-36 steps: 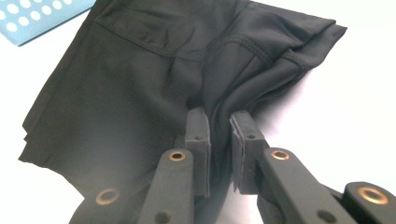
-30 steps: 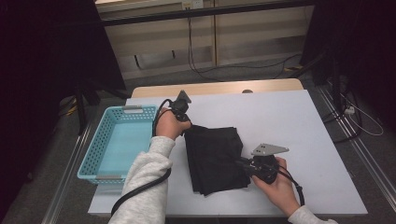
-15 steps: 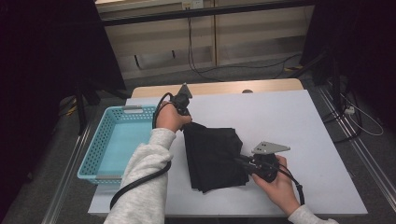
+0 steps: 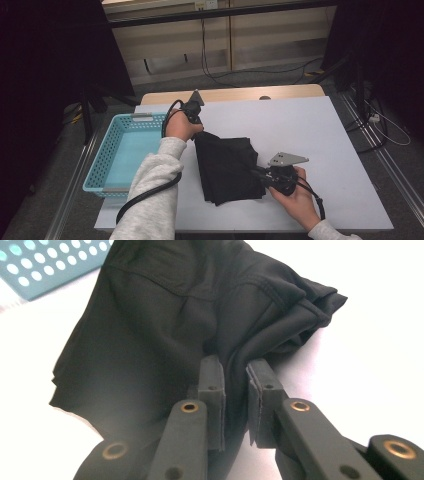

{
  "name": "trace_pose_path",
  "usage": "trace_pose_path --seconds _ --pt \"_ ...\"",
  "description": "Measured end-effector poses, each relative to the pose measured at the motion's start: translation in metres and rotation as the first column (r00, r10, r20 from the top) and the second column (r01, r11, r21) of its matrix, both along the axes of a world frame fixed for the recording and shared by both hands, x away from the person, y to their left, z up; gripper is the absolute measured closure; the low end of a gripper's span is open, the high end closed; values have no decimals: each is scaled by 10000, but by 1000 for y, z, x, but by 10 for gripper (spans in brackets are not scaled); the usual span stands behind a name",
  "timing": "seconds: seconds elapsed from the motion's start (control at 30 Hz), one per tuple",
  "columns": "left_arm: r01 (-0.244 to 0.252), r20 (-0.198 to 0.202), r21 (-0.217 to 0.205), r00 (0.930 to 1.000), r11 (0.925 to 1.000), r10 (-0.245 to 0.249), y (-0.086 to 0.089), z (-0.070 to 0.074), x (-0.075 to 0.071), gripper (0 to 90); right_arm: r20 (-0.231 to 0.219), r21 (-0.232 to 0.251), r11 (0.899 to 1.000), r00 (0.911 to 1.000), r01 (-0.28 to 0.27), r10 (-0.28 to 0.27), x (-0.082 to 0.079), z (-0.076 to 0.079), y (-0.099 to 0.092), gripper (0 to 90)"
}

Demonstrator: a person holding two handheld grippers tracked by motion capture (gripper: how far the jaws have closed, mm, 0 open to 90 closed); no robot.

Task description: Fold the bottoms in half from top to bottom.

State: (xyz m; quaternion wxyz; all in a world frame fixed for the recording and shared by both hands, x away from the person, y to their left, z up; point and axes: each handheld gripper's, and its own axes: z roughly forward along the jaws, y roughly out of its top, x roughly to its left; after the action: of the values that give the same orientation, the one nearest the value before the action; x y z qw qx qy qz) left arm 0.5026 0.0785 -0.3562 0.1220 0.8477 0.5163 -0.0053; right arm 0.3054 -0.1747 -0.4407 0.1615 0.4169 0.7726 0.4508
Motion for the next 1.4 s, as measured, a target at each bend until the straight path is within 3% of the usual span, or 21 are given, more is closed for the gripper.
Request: trace_pose_path --seconds 0.27,0.43,0.5,0.7,0.8,1.03,1.4 --pt "80 73 -30 9999 10000 -80 -3 -7 0 816 -172 -819 9966 9998 71 -85 3 -15 7 766" --pt "90 179 -100 9998 9999 -88 -2 -9 0 815 -191 -1082 9933 9989 394 -417 1 -20 9 671" --pt "100 244 -137 9997 9999 -97 -2 -10 0 815 -148 -1119 9912 9973 704 -726 -1 -19 7 601" --pt "231 311 -139 9993 9996 -226 -4 -11 1 815 -668 -474 9939 9925 992 -1023 -11 -23 3 566" --pt "339 351 -122 9988 9994 -334 -6 -10 1 815 -814 -340 9955 9925 889 -915 -13 -24 6 648" --pt "339 353 -74 9988 9994 -336 -7 -10 1 814 -773 -597 9942 9926 893 -938 -17 -24 18 779" --pt "388 447 -296 9983 9988 -375 -2 -12 -1 814 -946 -236 9961 9917 853 -871 -15 -20 11 818"
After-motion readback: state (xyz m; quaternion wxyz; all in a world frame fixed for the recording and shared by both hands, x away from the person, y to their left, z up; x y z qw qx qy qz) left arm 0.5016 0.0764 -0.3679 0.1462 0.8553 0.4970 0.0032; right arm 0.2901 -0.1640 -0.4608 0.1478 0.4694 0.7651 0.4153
